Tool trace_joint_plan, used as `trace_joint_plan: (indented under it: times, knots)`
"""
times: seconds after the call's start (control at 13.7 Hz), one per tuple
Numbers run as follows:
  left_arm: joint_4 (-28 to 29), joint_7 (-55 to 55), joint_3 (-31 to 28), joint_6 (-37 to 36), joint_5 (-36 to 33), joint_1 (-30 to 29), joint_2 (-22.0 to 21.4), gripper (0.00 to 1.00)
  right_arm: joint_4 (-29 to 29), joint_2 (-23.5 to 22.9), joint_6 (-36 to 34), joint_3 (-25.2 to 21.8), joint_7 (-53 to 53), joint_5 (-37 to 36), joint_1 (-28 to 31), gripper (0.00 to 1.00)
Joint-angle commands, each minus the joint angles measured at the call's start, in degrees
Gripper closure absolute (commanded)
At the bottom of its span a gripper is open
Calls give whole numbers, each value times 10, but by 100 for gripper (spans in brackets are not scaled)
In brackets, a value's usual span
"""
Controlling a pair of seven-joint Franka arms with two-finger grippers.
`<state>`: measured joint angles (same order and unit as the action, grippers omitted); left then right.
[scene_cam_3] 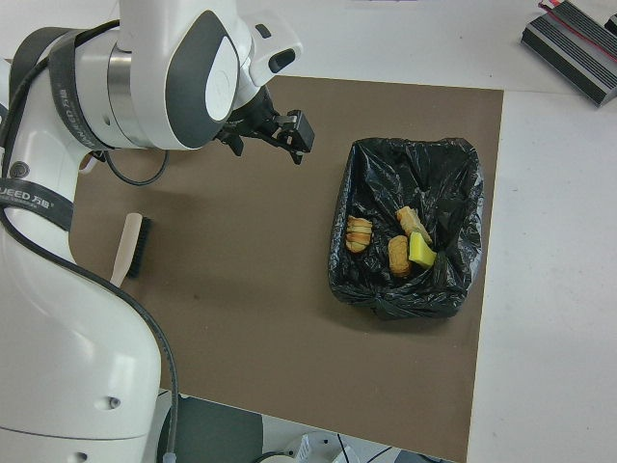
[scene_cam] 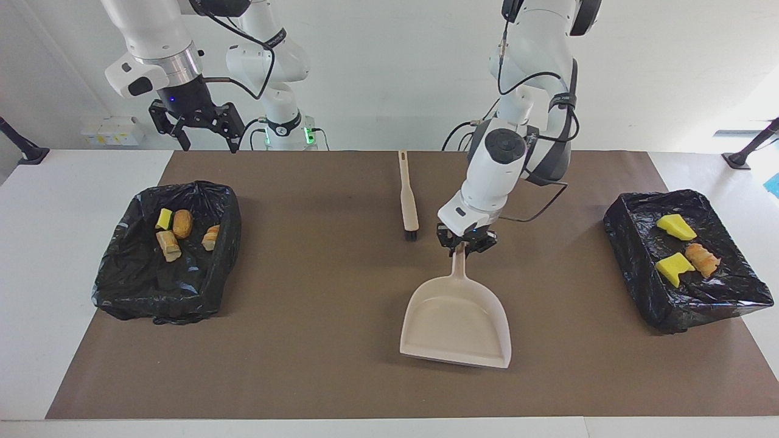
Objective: Sweep and dump trash in bin
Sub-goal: 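Place the empty dustpan back at the center with the left gripper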
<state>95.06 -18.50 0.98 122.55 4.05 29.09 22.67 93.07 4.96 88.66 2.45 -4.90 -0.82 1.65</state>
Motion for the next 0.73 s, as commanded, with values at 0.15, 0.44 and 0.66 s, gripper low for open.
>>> trace_joint_plan:
  times: [0.15,0.44,0.66]
  knots:
    - [-49,-97,-13,51,-1,55,65,100,7,6,-6,-110,10,2,-90,0]
    - [-42,-114,-14,42,-11,55,53,58,8,7,-6,-61,10,4,-48,0]
    - [-35,-111,-18,13,-11,46,27,0,18,15,-10,-61,9,4,-52,0]
